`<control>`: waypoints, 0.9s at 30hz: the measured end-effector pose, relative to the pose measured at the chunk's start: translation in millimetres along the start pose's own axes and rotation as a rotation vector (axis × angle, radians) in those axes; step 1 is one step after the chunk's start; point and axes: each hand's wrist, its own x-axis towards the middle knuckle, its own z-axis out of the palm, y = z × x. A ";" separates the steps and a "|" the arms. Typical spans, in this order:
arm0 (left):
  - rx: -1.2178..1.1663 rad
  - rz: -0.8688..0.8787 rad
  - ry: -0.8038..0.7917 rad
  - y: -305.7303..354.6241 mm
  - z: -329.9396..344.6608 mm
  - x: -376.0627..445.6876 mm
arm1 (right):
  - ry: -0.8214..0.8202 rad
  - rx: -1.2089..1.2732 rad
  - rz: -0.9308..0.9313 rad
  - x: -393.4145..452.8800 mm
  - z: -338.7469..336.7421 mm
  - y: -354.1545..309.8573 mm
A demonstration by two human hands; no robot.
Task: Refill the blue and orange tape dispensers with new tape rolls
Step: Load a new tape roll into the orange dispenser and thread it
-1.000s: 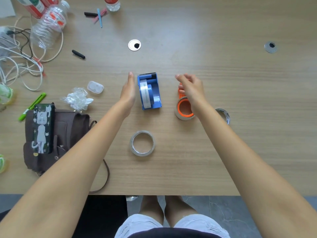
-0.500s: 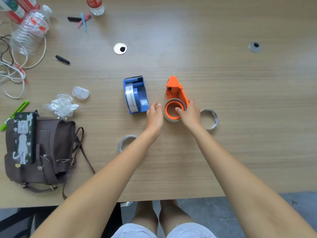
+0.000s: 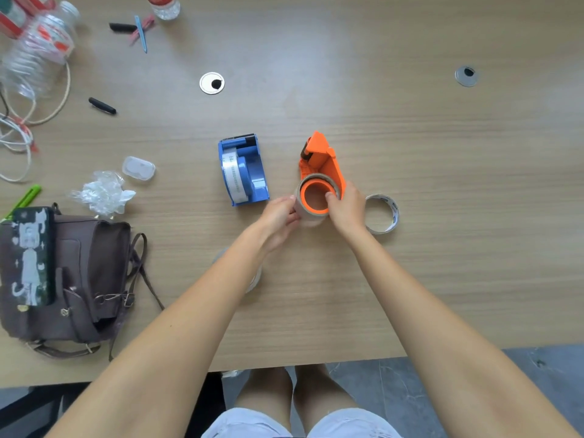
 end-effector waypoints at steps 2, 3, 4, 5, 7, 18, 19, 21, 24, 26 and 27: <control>-0.119 -0.082 -0.074 0.3 -3.4 -3.9 | 0.006 0.050 0.051 -4.4 -2.1 -1.7; -0.175 -0.097 -0.102 0.4 -4.6 -5.7 | 0.011 0.081 0.077 -7.1 -4.0 -3.9; -0.220 -0.091 -0.124 0.8 -4.6 -7.9 | 0.009 0.125 0.102 -8.3 -5.9 -5.3; -0.264 -0.075 -0.141 1.5 -4.1 -10.2 | -0.005 0.176 0.121 -9.6 -8.5 -8.4; -0.348 -0.030 -0.171 5.3 -1.0 -18.1 | -0.027 0.266 0.143 -13.1 -17.2 -18.1; -0.656 0.043 -0.251 41.5 20.7 -72.5 | 0.126 0.192 -0.203 -42.8 -60.9 -72.4; -0.658 0.034 -0.252 43.0 18.7 -77.1 | 0.154 0.171 -0.241 -48.2 -62.8 -74.8; -0.649 0.026 -0.250 45.6 10.8 -85.2 | 0.192 0.121 -0.307 -57.2 -67.0 -76.5; -0.579 0.044 -0.212 51.9 -9.4 -96.3 | 0.217 0.035 -0.376 -62.3 -75.8 -71.4; -0.502 0.058 -0.188 58.1 -22.7 -105.1 | 0.214 -0.004 -0.420 -64.0 -82.1 -67.1; -0.466 0.063 -0.182 60.8 -27.5 -109.2 | 0.205 -0.021 -0.433 -65.0 -83.7 -65.2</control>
